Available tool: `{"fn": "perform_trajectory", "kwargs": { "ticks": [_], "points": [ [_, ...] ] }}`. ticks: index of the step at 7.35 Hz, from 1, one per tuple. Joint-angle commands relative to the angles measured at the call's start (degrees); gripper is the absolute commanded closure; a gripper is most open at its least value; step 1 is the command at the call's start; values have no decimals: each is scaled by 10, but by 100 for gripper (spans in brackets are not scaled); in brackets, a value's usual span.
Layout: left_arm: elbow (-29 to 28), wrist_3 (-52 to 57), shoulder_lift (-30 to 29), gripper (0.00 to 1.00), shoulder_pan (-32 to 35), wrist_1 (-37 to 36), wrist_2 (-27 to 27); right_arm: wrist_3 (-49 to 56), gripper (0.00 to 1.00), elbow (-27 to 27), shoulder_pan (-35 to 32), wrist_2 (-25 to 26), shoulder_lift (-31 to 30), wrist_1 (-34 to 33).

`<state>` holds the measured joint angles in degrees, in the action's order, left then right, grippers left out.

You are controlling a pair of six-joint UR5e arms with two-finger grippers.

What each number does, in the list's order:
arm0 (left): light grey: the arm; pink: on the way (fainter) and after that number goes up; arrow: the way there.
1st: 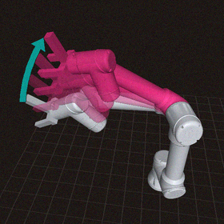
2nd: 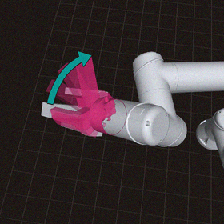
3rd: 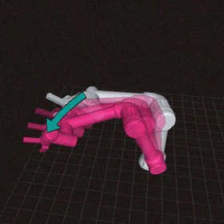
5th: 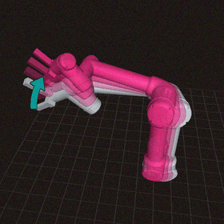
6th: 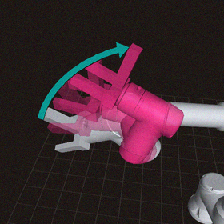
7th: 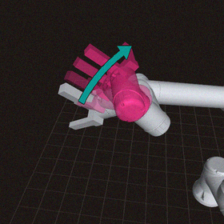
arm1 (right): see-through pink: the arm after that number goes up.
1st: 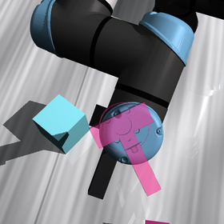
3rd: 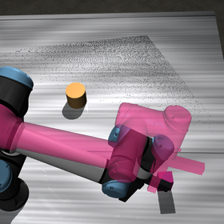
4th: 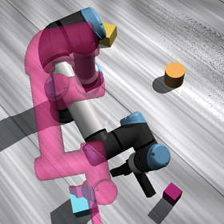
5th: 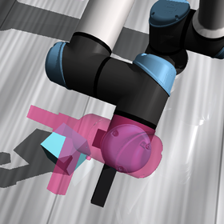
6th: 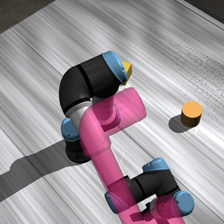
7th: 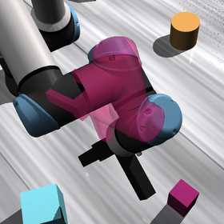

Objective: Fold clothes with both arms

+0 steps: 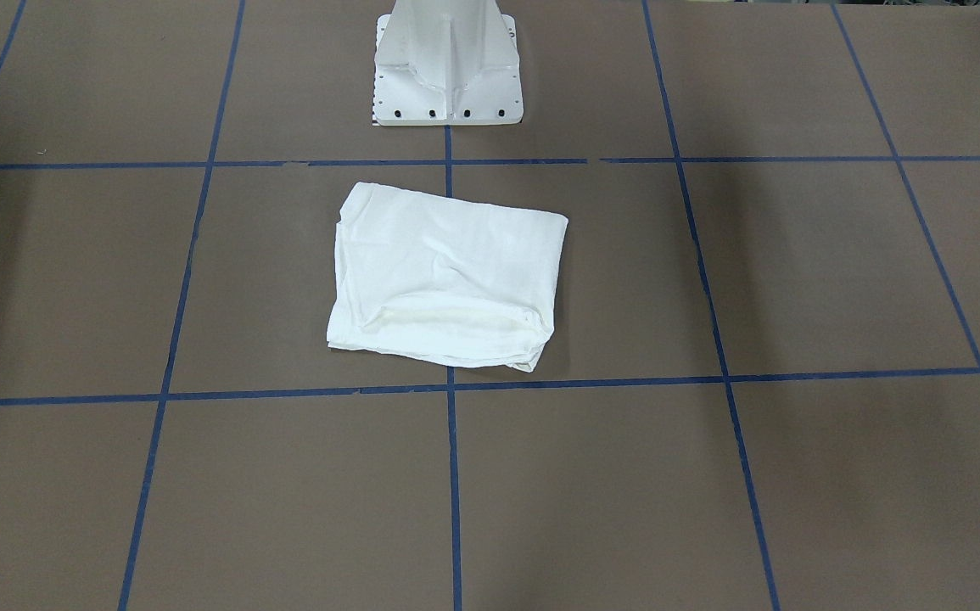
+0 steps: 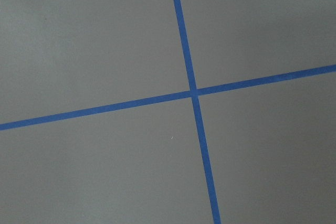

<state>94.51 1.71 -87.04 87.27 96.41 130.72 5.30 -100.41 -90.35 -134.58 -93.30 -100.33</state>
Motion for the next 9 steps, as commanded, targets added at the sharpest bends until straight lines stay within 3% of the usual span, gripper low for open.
{"fn": "perform_trajectory", "kwargs": {
  "ticks": [1,3,7,9],
  "points": [
    [0,0,5,0,0,0,1,1,0,3,-4,-1,-24,4],
    [0,0,5,0,0,1,0,5,0,30,-4,-1,-30,8],
    [-2,-8,5,0,0,-3,0,4,0,34,-4,3,-29,9],
    [-2,-82,4,0,-1,-2,0,4,0,34,-4,3,-24,9]
  ]
}}
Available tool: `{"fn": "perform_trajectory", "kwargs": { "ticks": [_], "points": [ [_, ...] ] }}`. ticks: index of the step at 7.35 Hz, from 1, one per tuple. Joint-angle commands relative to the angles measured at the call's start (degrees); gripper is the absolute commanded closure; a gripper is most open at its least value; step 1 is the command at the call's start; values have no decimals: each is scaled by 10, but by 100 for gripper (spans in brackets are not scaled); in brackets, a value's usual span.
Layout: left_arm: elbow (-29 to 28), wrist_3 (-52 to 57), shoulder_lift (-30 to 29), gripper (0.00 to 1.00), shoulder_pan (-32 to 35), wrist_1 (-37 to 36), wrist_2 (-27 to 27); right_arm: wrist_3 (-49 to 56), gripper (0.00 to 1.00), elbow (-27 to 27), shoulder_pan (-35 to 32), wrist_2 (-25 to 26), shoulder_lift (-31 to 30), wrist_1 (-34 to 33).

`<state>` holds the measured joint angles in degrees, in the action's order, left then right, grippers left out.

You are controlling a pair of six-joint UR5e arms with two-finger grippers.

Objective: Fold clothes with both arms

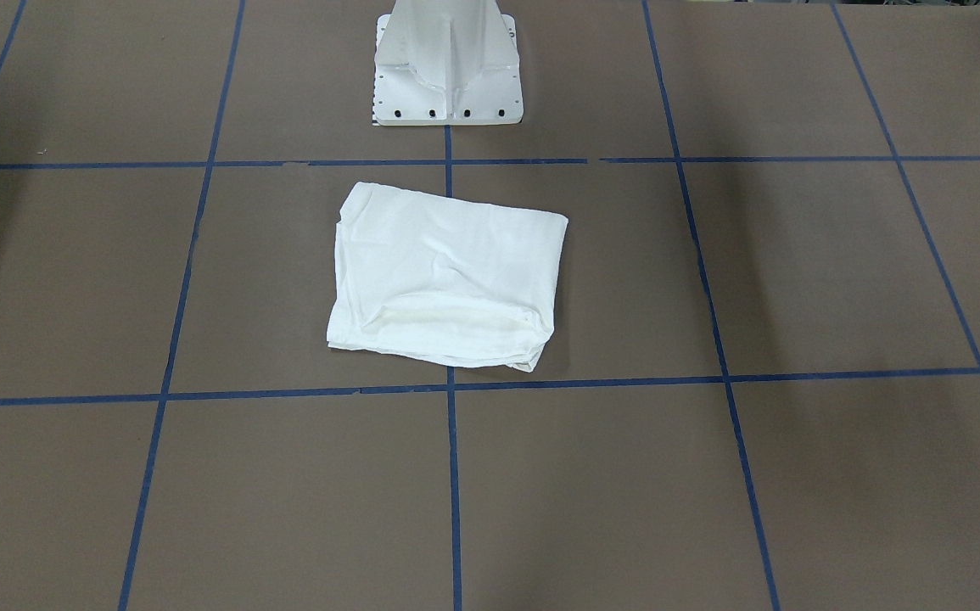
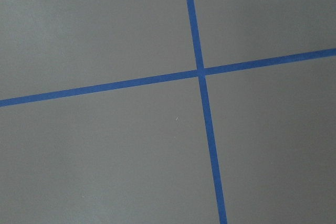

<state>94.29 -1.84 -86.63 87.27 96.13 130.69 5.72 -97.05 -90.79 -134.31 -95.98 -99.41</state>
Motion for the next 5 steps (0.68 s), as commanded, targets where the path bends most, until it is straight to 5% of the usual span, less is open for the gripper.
{"fn": "perform_trajectory", "kwargs": {
  "ticks": [1,5],
  "points": [
    [-1,-50,0,0,0,2,0,-1,0,-1,0,0,4,0],
    [4,-46,0,0,0,4,1,-2,0,8,5,9,18,0]
  ]
}}
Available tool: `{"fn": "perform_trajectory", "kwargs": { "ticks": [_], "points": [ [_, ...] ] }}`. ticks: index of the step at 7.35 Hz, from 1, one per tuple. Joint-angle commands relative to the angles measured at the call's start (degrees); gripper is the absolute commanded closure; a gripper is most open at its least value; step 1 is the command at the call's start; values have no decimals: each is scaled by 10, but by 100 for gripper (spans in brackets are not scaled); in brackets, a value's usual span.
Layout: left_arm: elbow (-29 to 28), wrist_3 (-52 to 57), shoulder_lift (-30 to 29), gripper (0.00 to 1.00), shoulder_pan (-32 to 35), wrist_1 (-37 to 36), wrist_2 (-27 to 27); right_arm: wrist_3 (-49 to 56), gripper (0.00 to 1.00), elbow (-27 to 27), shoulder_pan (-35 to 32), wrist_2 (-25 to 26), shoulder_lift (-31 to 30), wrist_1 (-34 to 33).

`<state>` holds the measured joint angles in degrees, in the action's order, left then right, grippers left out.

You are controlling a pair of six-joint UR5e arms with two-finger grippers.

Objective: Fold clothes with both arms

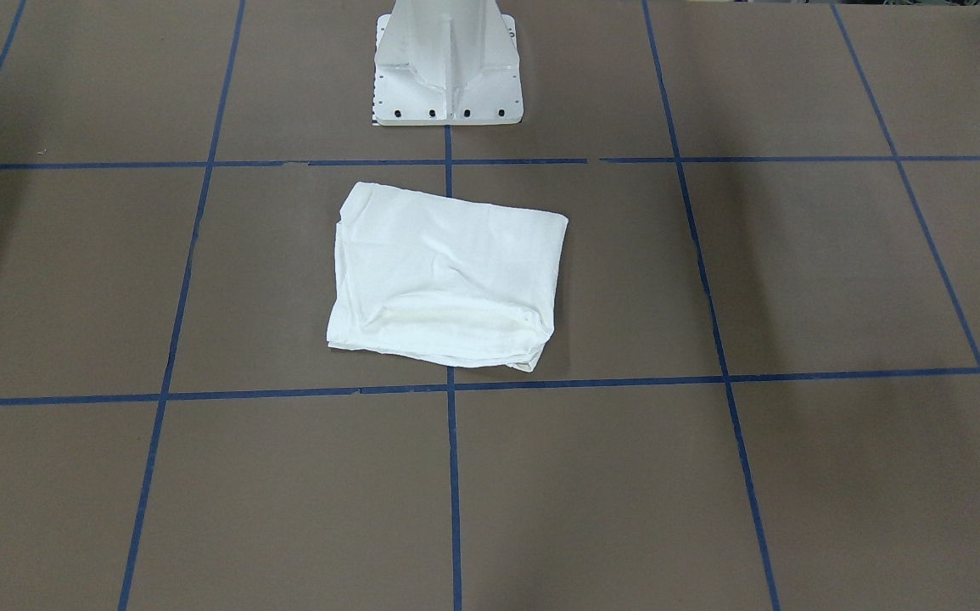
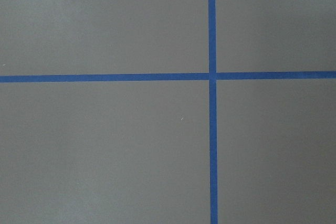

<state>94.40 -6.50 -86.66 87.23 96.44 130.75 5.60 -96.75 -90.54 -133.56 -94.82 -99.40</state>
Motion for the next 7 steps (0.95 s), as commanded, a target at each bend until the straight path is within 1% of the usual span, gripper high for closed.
{"fn": "perform_trajectory", "kwargs": {
  "ticks": [1,3,4,7],
  "points": [
    [6,1,1,0,0,0,0,-1,0,18,4,1,15,0],
    [15,2,8,0,0,2,0,-2,0,41,7,1,39,0],
    [15,2,8,0,0,2,0,-2,0,62,10,1,57,0],
    [13,2,8,0,0,2,0,-2,0,71,13,0,66,0]
  ]
}}
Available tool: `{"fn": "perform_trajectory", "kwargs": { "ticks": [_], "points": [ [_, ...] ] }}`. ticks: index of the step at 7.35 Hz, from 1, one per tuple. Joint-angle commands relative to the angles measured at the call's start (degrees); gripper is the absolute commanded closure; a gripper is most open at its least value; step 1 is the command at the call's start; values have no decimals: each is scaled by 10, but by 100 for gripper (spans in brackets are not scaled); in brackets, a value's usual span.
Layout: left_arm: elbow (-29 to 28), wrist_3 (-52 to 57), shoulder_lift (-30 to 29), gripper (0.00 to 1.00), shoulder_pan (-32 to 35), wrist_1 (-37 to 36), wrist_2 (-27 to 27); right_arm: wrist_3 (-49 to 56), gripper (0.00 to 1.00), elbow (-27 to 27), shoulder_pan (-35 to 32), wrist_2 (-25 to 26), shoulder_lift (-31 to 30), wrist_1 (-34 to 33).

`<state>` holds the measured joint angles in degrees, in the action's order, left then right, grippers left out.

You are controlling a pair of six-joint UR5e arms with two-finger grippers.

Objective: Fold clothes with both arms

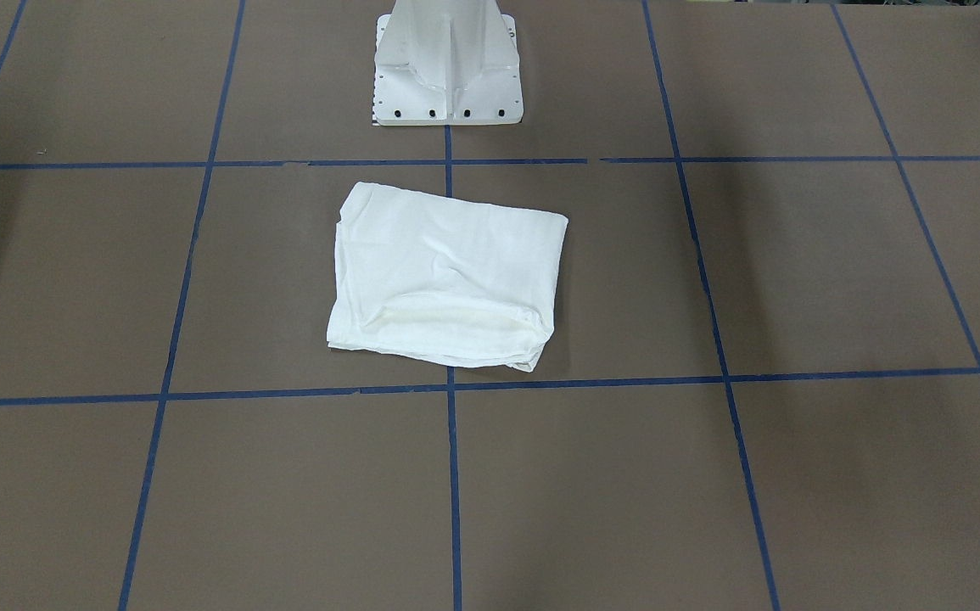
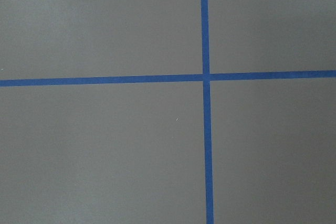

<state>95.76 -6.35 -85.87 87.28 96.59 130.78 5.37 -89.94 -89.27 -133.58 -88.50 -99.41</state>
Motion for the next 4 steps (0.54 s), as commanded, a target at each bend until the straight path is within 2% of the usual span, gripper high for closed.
{"fn": "perform_trajectory", "kwargs": {
  "ticks": [1,3,4],
  "points": [
    [0,0,0,0,0,1,0,0,0,4,1,0,3,0],
    [0,0,0,0,0,1,0,0,0,5,4,-1,3,8],
    [0,0,0,0,0,1,0,-2,0,10,4,0,1,44]
  ]
}}
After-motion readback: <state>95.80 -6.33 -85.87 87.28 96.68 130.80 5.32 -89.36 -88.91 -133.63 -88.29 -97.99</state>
